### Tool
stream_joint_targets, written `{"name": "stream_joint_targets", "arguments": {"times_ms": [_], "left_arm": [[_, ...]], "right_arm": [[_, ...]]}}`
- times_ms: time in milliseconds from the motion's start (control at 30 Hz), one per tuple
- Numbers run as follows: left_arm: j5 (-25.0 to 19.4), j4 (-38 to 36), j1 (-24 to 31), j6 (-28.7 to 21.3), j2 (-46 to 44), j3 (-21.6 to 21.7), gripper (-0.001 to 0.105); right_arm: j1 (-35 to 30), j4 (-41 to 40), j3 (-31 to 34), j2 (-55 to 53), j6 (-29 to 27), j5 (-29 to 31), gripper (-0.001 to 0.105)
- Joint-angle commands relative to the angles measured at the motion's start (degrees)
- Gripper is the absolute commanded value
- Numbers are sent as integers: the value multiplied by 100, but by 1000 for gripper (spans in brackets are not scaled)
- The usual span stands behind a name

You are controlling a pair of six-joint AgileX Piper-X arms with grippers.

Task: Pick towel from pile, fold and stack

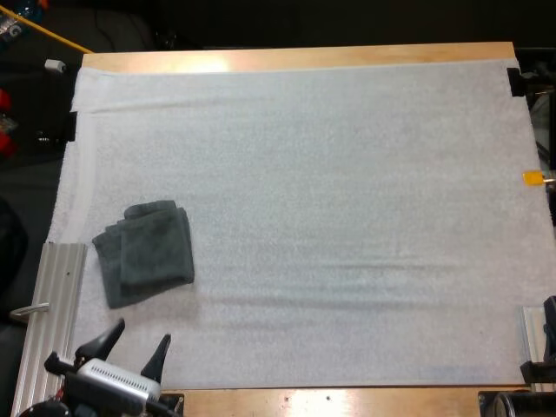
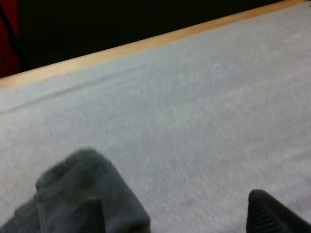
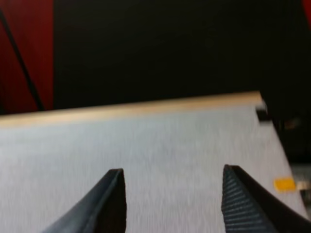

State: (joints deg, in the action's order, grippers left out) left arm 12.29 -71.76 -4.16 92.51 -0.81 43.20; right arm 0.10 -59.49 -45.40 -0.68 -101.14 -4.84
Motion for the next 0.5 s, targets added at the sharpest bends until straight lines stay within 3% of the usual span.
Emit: {"name": "stream_joint_targets", "arguments": {"times_ms": [0,233,467], "left_arm": [[39,338,-34,-24,-800,-145,59],[39,898,-34,-24,-790,-833,59],[39,968,-34,-24,-779,-1198,59]], "right_arm": [[-10,253,25,-238,-22,-17,44],[-10,363,508,-228,-22,-18,44],[-10,363,1171,-230,26,172,44]]}}
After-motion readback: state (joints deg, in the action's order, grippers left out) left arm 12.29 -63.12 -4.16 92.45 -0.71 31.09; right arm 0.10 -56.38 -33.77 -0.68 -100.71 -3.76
